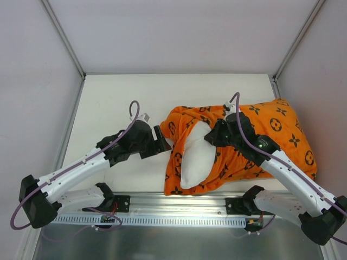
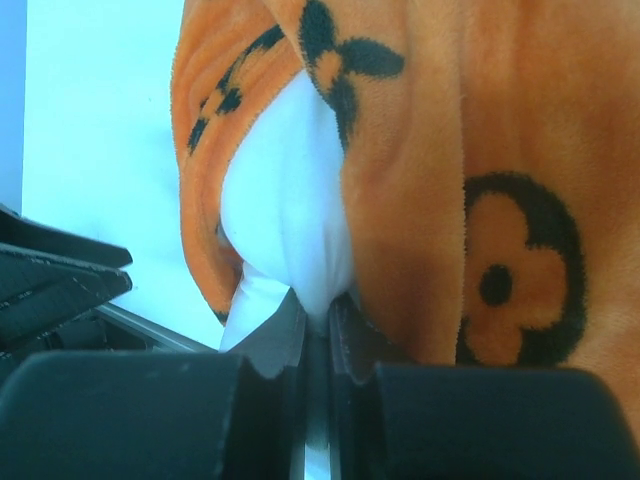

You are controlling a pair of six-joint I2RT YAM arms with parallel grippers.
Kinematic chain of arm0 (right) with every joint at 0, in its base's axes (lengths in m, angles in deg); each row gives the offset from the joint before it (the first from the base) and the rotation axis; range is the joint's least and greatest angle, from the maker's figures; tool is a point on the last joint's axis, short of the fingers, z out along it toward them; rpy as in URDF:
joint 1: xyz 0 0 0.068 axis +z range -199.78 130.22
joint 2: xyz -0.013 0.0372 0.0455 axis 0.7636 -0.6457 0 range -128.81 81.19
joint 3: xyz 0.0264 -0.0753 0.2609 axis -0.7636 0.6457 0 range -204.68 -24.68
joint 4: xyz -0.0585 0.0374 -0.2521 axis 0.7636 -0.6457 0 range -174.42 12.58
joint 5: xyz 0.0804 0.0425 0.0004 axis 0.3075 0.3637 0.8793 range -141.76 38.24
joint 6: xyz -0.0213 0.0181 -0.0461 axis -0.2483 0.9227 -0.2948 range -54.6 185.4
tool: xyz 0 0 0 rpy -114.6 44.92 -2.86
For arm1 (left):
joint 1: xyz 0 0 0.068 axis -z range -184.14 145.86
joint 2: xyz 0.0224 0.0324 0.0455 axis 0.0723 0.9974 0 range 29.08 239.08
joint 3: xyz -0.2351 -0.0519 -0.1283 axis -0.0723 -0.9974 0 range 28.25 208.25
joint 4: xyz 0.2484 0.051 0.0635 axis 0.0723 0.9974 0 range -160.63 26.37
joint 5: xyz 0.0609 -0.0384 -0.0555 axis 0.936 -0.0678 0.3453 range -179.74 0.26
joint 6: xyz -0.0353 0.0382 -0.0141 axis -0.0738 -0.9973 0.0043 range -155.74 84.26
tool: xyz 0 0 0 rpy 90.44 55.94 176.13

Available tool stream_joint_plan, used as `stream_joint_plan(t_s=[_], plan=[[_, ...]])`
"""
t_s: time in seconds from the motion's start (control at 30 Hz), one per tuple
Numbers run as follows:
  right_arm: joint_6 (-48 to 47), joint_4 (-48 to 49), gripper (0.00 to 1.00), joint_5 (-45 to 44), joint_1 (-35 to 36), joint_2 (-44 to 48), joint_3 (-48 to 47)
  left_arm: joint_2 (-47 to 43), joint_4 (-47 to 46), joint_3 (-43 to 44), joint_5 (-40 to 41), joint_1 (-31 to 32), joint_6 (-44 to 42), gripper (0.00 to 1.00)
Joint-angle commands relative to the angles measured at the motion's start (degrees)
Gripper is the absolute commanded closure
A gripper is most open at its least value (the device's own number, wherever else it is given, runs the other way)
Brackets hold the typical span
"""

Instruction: Remove the pillowcase from the pillow

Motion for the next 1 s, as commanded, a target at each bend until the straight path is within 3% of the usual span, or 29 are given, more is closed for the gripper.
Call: stream_joint_plan(t_s=[0.0,0.13,0.3,0.4,0.5,0.53,0.63,0.87,0.97], plan=[[0.9,6.4,0.99,-1.3,2.4,1.7,-2.1,5.9,0.9,8.4,0.0,0.3,-9.6,0.27],[0.7,6.2,0.99,0.0,3.0,2.1,-2.5,11.9,0.4,15.4,-7.7,0.7,-18.3,0.13],[0.8,5.3,0.99,0.3,4.0,1.8,-3.3,18.0,-1.5,19.5,-12.8,0.7,-24.1,0.11],[0.2,5.3,0.99,1.4,4.4,0.8,-4.4,21.9,-3.4,20.9,-13.5,0.6,-24.7,0.21],[-1.3,4.8,0.99,4.6,5.0,-0.3,-6.5,25.7,-3.4,22.7,-11.4,0.2,-25.3,0.46],[-1.8,4.2,0.99,5.4,5.2,-0.4,-6.9,26.5,-3.3,23.2,-11.1,-0.3,-25.3,0.67],[-3.7,3.0,0.99,8.5,5.3,0.2,-7.2,25.8,-3.3,23.3,-12.3,-4.6,-23.8,1.0],[-8.9,0.8,0.99,19.0,5.3,7.3,-3.0,23.1,-3.4,23.6,-14.2,-16.2,-22.2,1.0],[-8.8,-0.5,0.99,19.6,5.7,13.6,0.1,23.4,-3.3,23.8,-15.9,-20.6,-20.5,1.0]])
